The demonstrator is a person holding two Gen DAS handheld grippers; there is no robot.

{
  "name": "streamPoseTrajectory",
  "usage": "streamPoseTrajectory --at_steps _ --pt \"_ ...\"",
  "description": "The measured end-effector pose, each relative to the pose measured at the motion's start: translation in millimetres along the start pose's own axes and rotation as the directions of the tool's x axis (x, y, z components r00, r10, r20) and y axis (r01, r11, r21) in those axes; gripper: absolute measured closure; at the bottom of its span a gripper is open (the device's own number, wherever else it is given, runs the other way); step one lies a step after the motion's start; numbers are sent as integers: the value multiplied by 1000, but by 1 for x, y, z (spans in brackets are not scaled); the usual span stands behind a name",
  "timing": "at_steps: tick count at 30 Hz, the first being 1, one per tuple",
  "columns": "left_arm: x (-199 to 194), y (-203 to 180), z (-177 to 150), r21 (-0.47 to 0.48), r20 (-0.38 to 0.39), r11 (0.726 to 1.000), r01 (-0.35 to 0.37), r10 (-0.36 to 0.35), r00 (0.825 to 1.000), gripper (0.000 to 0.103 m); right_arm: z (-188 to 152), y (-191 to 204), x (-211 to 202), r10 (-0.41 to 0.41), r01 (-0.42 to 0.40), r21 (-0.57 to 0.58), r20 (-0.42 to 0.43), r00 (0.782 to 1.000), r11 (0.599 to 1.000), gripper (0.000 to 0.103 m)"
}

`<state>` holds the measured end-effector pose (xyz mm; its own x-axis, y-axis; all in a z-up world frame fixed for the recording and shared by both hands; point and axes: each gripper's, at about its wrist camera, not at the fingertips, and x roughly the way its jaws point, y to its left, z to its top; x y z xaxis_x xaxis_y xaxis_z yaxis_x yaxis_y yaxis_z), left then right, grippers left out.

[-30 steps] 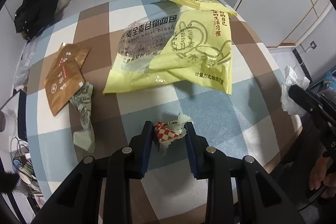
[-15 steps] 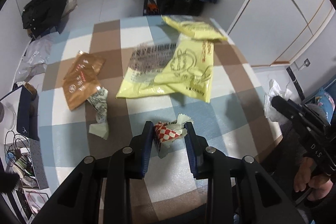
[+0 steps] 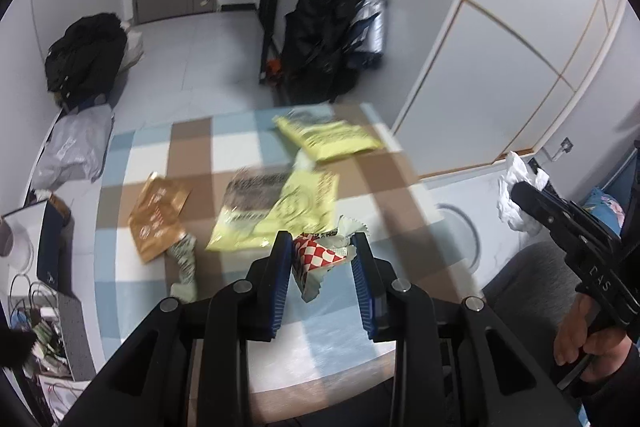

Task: Collect trash
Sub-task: 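Grasp the red-white wrapper with the left tool while the right tool holds the tissue, then carry the tissue and red-white wrapper over the white bin with both tools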

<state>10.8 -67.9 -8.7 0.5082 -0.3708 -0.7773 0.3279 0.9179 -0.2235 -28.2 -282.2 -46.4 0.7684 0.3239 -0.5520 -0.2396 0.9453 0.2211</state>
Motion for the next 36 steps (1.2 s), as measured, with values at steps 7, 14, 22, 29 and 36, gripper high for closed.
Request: streamPoseTrajectory --at_steps 7,14,22,29,36 --pt "-20 -42 35 72 71 997 39 -45 996 78 33 -24 -28 5 -5 6 60 998 1000 91" --pt "-19 -92 60 156 95 983 93 -109 990 78 62 -70 -59 -40 37 24 113 993 999 91" --pt "13 -158 84 234 49 954 186 -202 978 78 69 -136 -81 -134 123 88 127 983 988 91" --pt "61 -206 92 264 -45 930 256 -254 966 78 55 -201 -87 -204 186 188 82 975 964 91" --pt "125 -241 85 254 -177 912 321 -283 943 78 20 -266 -68 -231 221 319 -5 973 922 91"
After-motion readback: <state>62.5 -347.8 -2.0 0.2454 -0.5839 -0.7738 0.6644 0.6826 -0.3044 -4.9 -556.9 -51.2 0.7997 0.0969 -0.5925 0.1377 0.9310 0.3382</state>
